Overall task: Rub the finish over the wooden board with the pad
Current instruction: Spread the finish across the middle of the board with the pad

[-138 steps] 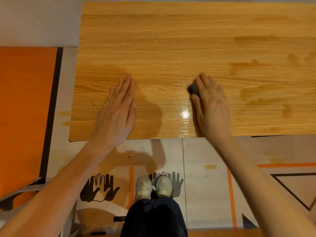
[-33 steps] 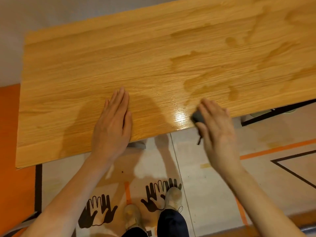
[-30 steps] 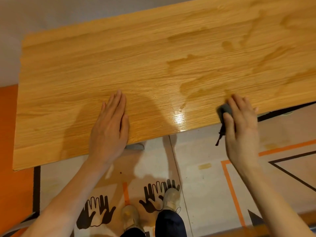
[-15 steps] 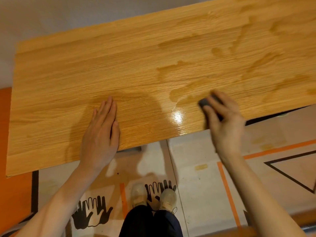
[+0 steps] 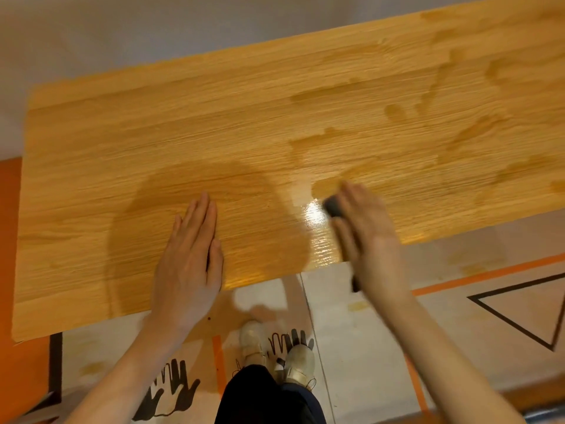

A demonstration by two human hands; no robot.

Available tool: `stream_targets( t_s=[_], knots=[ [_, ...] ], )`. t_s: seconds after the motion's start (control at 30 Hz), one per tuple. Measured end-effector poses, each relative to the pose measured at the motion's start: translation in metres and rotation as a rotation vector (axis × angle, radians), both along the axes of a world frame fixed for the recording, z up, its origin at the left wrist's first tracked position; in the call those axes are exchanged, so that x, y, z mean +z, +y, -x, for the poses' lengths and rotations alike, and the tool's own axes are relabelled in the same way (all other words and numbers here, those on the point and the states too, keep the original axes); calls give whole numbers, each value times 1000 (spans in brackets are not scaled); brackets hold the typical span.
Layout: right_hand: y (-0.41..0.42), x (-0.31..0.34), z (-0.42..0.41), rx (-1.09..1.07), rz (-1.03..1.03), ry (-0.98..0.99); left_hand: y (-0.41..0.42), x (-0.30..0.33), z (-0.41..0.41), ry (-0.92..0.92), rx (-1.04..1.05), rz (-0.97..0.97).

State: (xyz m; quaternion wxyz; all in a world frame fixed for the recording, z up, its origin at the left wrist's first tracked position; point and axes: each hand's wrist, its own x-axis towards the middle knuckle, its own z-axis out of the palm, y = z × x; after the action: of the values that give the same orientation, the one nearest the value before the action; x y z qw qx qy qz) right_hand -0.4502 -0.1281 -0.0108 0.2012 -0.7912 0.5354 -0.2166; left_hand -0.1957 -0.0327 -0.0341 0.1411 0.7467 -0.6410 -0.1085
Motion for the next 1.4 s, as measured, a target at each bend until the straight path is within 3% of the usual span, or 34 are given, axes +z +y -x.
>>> stream_targets(
  t_s=[0.1, 0.2, 0.37, 0.47, 0.6, 0.7, 0.87, 0.93, 1.13, 1.4],
  knots=[
    [-24, 3, 39, -293, -39, -8, 0, 1, -2, -18, -5, -11],
    [-15, 5, 2, -398, -14, -8, 0, 2, -1, -26, 13, -13],
    [38, -1, -101, -8, 35, 3, -2, 6, 0, 3, 5, -34],
    [21, 0, -76, 151, 25, 66, -2, 8, 0, 28, -1, -50],
    [-28, 5, 6, -213, -50, 35, -1, 13, -2, 106, -7, -54],
    [-34, 5, 10, -393, -74, -24, -13, 18, -5, 138, -15, -36],
    [22, -4, -12, -119, -36, 36, -64, 19, -7, 122, -27, -32],
    [7, 0, -7, -53, -51, 55, -71, 16, -7, 68, -30, -49],
    [-97, 6, -33, -185, -70, 65, -71, 9, -6, 10, -31, -61],
    [26, 0, -19, 28, -76, 141, -72, 9, -4, -14, -38, -90]
  ],
)
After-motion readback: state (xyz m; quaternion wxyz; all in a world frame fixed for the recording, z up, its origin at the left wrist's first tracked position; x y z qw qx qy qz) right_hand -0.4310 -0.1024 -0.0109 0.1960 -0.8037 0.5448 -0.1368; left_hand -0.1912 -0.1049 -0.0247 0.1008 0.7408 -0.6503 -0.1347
